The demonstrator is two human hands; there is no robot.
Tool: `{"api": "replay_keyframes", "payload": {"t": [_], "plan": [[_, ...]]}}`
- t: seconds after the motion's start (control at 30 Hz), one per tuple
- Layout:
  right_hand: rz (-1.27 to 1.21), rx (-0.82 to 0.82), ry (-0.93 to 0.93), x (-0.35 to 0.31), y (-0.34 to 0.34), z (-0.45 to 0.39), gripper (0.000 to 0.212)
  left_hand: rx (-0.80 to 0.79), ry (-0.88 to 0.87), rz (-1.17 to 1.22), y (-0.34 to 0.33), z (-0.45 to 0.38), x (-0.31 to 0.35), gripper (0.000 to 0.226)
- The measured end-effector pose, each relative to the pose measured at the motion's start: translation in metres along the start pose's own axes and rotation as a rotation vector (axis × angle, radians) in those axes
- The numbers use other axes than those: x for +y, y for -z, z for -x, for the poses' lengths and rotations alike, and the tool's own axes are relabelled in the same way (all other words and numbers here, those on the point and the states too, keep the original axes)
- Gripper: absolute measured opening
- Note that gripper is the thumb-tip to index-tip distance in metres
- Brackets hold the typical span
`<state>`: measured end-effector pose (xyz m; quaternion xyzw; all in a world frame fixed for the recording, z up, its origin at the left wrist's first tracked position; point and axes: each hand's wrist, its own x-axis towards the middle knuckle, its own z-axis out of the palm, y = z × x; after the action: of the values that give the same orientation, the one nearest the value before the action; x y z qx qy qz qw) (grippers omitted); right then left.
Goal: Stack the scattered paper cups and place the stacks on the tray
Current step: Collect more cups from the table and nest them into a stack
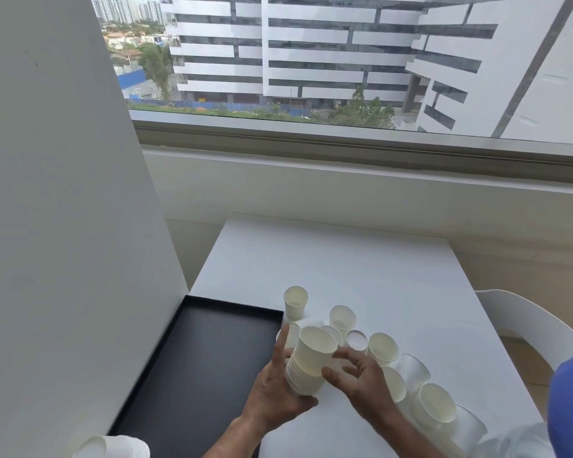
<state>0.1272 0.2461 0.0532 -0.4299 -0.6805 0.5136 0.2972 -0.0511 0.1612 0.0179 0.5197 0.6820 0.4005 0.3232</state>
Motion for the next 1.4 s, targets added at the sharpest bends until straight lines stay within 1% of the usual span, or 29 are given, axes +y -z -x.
{"api": "replay_keyframes", "payload": {"t": [0.07, 0.13, 0.17, 0.23, 0.3, 0.37, 0.4, 0.43, 0.47, 0.5, 0.53, 0.57, 0.63, 0.67, 0.7, 0.77, 0.83, 0.87, 0.93, 0.97, 1.1, 1.17, 1.27, 1.4], "plan": [[0.08, 0.0, 0.063, 0.001, 0.003, 0.001, 0.061, 0.007, -0.012, 0.0, 0.0, 0.0, -0.001, 0.136], [0.162, -0.077, 0.185, 0.004, 0.006, 0.003, 0.084, 0.013, -0.023, -0.002, -0.001, 0.0, 0.0, 0.132], [0.229, -0.121, 0.273, 0.006, 0.007, 0.004, 0.09, 0.012, -0.033, -0.01, -0.002, -0.001, 0.0, 0.131], [0.458, -0.207, 0.454, 0.008, 0.007, 0.005, 0.09, 0.0, -0.042, -0.031, -0.004, -0.001, 0.001, 0.127], [0.638, -0.292, 0.509, 0.01, 0.005, 0.007, 0.086, -0.009, -0.04, -0.043, -0.004, 0.0, 0.001, 0.118], [0.602, -0.339, 0.452, 0.016, 0.006, 0.01, 0.084, -0.004, -0.051, -0.058, -0.005, 0.001, -0.002, 0.105], [0.574, -0.314, 0.419, 0.02, 0.008, 0.011, 0.082, 0.004, -0.052, -0.064, -0.005, 0.002, -0.004, 0.1], [0.566, -0.233, 0.384, 0.022, 0.01, 0.012, 0.076, 0.012, -0.046, -0.073, -0.005, 0.002, -0.004, 0.097], [0.589, -0.09, 0.363, 0.028, 0.013, 0.012, 0.065, 0.015, -0.037, -0.084, -0.004, 0.002, -0.005, 0.096], [0.656, 0.072, 0.341, 0.034, 0.017, 0.011, 0.049, 0.014, -0.029, -0.093, -0.004, 0.001, -0.005, 0.095], [0.755, 0.17, 0.269, 0.04, 0.021, 0.009, 0.035, 0.011, -0.023, -0.097, -0.003, 0.0, -0.005, 0.095], [0.862, 0.183, 0.147, 0.044, 0.025, 0.009, 0.029, 0.004, -0.018, -0.101, -0.003, -0.001, -0.005, 0.095], [1.064, 0.054, -0.079, 0.053, 0.032, 0.011, 0.023, -0.013, -0.016, -0.112, -0.003, -0.001, -0.004, 0.096], [1.128, -0.007, -0.158, 0.059, 0.036, 0.011, 0.021, -0.025, -0.018, -0.12, -0.003, -0.001, -0.004, 0.097], [1.154, -0.042, -0.198, 0.063, 0.038, 0.012, 0.021, -0.04, -0.022, -0.129, -0.004, -0.001, -0.003, 0.098], [1.166, -0.056, -0.209, 0.066, 0.039, 0.013, 0.027, -0.07, -0.032, -0.149, -0.005, 0.0, -0.002, 0.1], [1.142, -0.041, -0.171, 0.067, 0.035, 0.013, 0.026, -0.102, -0.029, -0.17, -0.006, 0.001, -0.004, 0.102], [1.086, -0.014, -0.126, 0.067, 0.033, 0.014, 0.029, -0.118, -0.02, -0.178, -0.006, 0.002, -0.005, 0.102], [0.922, 0.098, -0.004, 0.064, 0.03, 0.017, 0.037, -0.147, 0.006, -0.188, -0.005, 0.004, -0.01, 0.103], [0.842, 0.148, 0.055, 0.06, 0.029, 0.018, 0.038, -0.157, 0.02, -0.187, -0.005, 0.005, -0.012, 0.104], [0.573, 0.375, 0.245, 0.039, 0.022, 0.014, 0.034, -0.172, 0.049, -0.193, -0.002, 0.007, -0.014, 0.111], [0.52, 0.427, 0.355, 0.029, 0.019, 0.012, 0.031, -0.171, 0.063, -0.207, -0.001, 0.007, -0.012, 0.116], [0.496, 0.399, 0.498, 0.018, 0.013, 0.012, 0.026, -0.172, 0.079, -0.208, 0.0, 0.008, -0.01, 0.122], [0.525, 0.226, 0.571, 0.016, 0.001, 0.016, 0.029, -0.178, 0.054, -0.192, -0.002, 0.005, -0.007, 0.125]]}}
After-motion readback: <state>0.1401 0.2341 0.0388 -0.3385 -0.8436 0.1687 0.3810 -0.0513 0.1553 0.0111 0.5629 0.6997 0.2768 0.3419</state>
